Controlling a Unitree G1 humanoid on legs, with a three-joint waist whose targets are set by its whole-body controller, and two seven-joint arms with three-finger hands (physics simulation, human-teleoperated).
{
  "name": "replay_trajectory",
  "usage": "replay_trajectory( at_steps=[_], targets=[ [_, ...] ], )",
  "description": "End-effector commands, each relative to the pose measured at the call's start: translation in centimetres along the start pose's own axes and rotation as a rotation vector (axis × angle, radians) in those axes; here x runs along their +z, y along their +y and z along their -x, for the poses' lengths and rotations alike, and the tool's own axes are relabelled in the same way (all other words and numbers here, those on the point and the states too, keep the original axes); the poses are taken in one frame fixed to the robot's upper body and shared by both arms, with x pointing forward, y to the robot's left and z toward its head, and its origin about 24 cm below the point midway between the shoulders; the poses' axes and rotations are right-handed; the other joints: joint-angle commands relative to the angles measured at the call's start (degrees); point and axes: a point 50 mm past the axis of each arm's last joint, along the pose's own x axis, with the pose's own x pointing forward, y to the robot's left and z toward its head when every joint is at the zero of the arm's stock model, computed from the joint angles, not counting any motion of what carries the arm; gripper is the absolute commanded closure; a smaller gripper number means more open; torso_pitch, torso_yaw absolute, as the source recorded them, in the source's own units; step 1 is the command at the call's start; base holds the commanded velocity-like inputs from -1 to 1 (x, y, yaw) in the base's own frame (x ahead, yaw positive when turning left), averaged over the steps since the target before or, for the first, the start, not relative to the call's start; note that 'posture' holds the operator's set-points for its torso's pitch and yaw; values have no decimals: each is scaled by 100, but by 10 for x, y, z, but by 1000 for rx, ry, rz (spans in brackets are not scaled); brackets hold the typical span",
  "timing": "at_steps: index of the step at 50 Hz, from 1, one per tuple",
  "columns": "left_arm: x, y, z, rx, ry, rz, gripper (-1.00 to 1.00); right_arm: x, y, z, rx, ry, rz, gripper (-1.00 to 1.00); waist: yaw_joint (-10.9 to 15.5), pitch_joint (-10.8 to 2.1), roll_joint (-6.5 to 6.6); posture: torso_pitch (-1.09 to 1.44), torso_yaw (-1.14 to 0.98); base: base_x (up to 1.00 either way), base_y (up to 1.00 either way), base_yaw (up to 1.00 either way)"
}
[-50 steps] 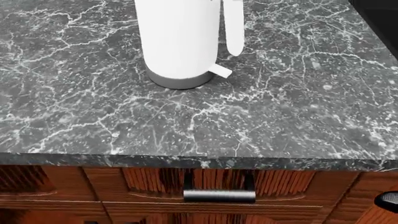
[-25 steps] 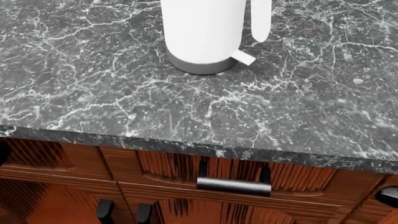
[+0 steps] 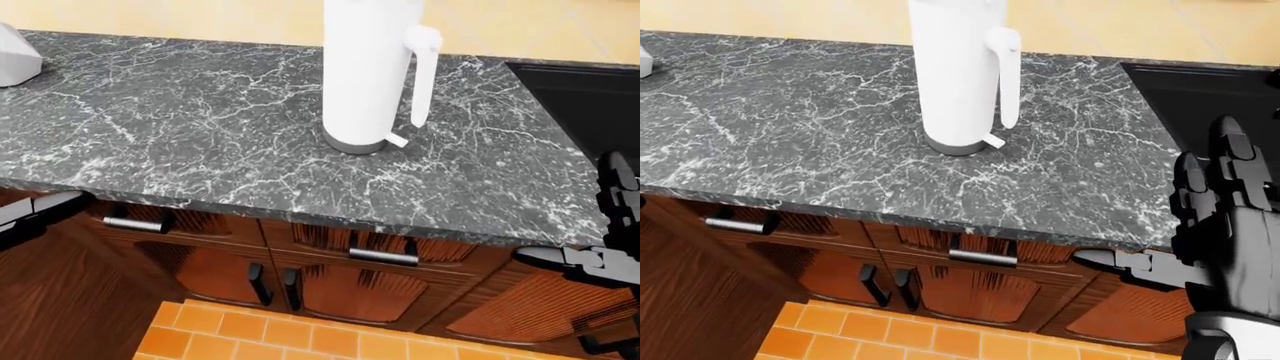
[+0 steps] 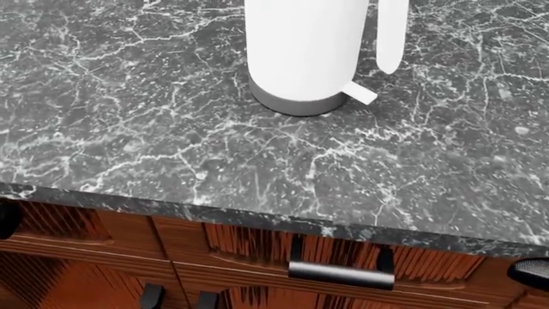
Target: Close the lid of the electric kettle.
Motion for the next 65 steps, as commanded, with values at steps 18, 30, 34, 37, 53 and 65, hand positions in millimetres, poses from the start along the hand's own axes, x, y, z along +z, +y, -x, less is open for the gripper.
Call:
replay_trajectory(
  at_steps=[18,30,34,37,53,65],
  targets=[
    [16,-2,2,-12,-78,-8,-100,9,0,1,-3,-61,22,-100,-6,-47,35,0,0,0,0,0],
    [13,-4,1,-24,-79,-9,-100,9,0,1,-10,-54,30,-100,-2,-42,32,0,0,0,0,0],
    [11,-4,1,-25,-77,-12,-100,10,-1,1,-10,-58,17,-100,-1,-49,30,0,0,0,0,0],
    [12,-4,1,-25,-77,-14,-100,9,0,0,-8,-56,18,-100,14,-56,65,0,0,11,0,0],
    [14,-4,1,-26,-79,-11,-100,9,0,0,-6,-57,22,-100,6,-33,162,0,0,18,0,0],
    [11,-4,1,-25,-78,-16,-100,10,0,0,-5,-58,24,-100,117,-45,-23,0,0,17,0,0]
  ],
)
